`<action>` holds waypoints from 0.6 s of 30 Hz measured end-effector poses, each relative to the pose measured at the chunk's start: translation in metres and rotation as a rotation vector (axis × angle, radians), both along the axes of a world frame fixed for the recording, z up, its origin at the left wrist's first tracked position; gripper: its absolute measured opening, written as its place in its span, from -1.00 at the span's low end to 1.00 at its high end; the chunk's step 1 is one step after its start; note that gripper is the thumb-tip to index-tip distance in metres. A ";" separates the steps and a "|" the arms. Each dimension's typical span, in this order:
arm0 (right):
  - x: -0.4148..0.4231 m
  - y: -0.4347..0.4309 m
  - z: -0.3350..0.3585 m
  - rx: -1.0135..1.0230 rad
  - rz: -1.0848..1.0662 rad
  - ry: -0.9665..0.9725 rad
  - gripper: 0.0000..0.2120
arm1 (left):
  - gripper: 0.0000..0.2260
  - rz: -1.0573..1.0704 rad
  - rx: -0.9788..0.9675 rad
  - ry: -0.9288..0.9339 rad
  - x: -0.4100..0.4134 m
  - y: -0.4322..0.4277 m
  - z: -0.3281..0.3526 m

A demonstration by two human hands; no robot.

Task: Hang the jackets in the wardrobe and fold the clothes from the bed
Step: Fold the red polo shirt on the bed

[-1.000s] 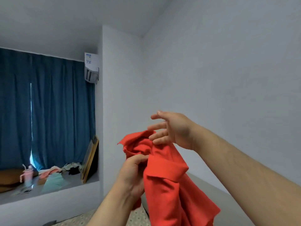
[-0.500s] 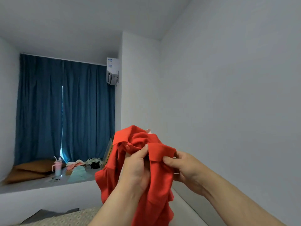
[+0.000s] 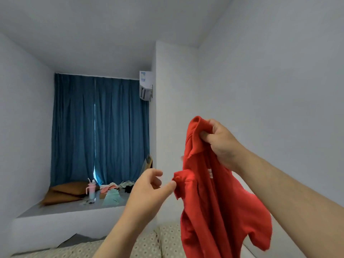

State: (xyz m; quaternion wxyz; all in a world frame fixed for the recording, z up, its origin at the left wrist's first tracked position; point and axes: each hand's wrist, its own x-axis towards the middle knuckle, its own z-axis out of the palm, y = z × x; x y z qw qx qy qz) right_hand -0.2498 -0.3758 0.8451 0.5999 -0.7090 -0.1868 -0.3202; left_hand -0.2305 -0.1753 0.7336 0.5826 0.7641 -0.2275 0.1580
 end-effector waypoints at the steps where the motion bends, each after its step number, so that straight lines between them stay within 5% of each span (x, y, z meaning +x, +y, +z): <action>1: -0.002 0.002 0.003 0.036 0.064 0.016 -0.75 | -0.45 -0.005 0.048 0.066 0.009 -0.003 -0.010; 2: -0.004 0.003 0.005 0.081 0.135 0.041 -0.75 | -0.33 -0.096 0.104 0.149 0.017 -0.008 -0.021; 4: -0.009 0.003 0.011 0.166 0.272 0.103 -0.74 | -0.45 -0.362 0.176 0.274 0.026 -0.018 -0.038; 9: -0.012 -0.001 0.016 0.101 0.270 0.163 -0.70 | -0.63 -0.753 -0.158 0.484 0.028 -0.031 -0.055; 13: -0.014 -0.020 0.017 -0.086 0.126 0.150 -0.67 | -0.89 -0.562 -0.242 0.465 0.044 -0.031 -0.032; 18: -0.018 -0.048 0.011 -0.445 -0.118 0.250 -0.61 | -0.76 -0.269 -0.395 0.276 0.053 -0.002 0.013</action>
